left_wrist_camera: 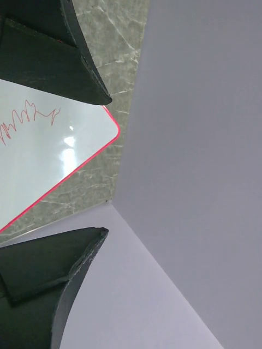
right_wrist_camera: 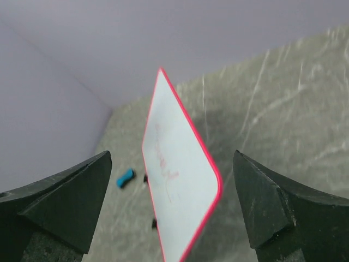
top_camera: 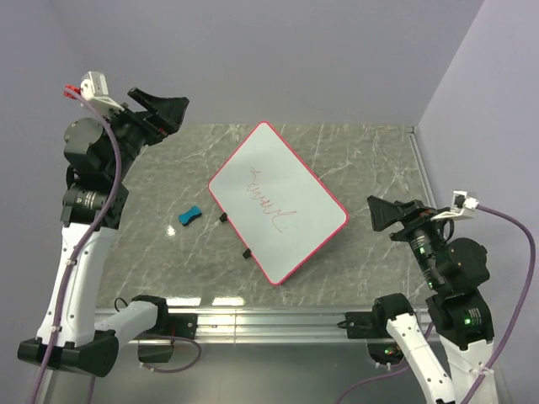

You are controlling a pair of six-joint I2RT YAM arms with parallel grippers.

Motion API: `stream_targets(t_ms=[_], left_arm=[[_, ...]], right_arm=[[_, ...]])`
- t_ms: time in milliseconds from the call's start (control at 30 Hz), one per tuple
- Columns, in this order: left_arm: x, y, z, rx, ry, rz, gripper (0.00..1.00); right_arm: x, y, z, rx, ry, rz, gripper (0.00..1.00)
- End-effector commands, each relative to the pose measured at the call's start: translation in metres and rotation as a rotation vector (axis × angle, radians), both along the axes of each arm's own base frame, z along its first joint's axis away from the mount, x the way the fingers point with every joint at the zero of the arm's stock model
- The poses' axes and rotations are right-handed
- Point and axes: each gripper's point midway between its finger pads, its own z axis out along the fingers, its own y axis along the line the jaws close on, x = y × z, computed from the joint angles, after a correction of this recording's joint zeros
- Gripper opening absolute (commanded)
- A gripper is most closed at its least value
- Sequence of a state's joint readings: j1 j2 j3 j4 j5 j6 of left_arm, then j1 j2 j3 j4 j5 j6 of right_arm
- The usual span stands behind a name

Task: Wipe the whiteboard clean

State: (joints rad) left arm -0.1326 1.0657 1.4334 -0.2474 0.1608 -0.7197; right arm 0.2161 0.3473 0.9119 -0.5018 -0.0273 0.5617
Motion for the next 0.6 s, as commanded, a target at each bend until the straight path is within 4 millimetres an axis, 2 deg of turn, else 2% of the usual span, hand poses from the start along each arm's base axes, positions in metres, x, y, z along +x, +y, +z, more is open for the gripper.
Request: stream_targets(t_ms=[0,33,67,100,133,167,200,233,267,300,333,400,433,567], left_arm=[[0.001,0.000,-0.010,-0.009,0.035,0.004,0.99],[0.001,-0.002,-0.019,0.010,0.052,-0.013,1.00],[0.004,-0.006,-0.039,0.032,0.098,-0.035,0.99],[0.014,0.000,-0.059,0.028,0.178,0.011,0.99],[0.019,0.010,-0.082,0.038,0.276,0.071,1.00],[0.015,0.018,-0.116,0.067,0.423,0.119,0.99],[0.018,0.033,-0.142,0.101,0.507,0.205,0.99],[0.013,0.040,-0.176,0.133,0.593,0.239,0.98],[0.008,0.046,-0.197,0.157,0.646,0.268,0.97],[0.003,0.050,-0.208,0.195,0.656,0.275,0.97],[-0.002,0.049,-0.239,0.237,0.707,0.248,0.97],[-0.007,0.043,-0.265,0.324,0.743,0.165,0.97],[-0.013,0.043,-0.289,0.358,0.791,0.143,0.97],[-0.020,0.050,-0.341,0.485,0.895,0.101,0.99]], right_arm=[[-0.015,0.014,-0.021,-0.018,0.120,0.094,0.98],[-0.016,0.017,-0.024,-0.007,0.134,0.109,0.98],[-0.015,0.020,-0.033,0.001,0.160,0.120,0.97],[-0.015,0.023,-0.037,0.016,0.179,0.138,0.97],[-0.015,0.026,-0.043,0.033,0.216,0.145,0.97],[-0.014,0.028,-0.050,0.034,0.252,0.156,0.97],[-0.014,0.032,-0.056,0.027,0.279,0.178,0.96],[-0.014,0.033,-0.062,0.015,0.311,0.187,0.93],[-0.012,0.036,-0.069,0.009,0.344,0.198,0.92],[-0.013,0.038,-0.072,0.007,0.358,0.215,0.92],[-0.016,0.043,-0.074,0.001,0.364,0.246,0.91],[-0.017,0.049,-0.083,-0.004,0.382,0.288,0.91],[-0.019,0.054,-0.083,-0.013,0.369,0.325,0.91],[-0.013,0.053,-0.088,-0.079,0.362,0.337,0.90]])
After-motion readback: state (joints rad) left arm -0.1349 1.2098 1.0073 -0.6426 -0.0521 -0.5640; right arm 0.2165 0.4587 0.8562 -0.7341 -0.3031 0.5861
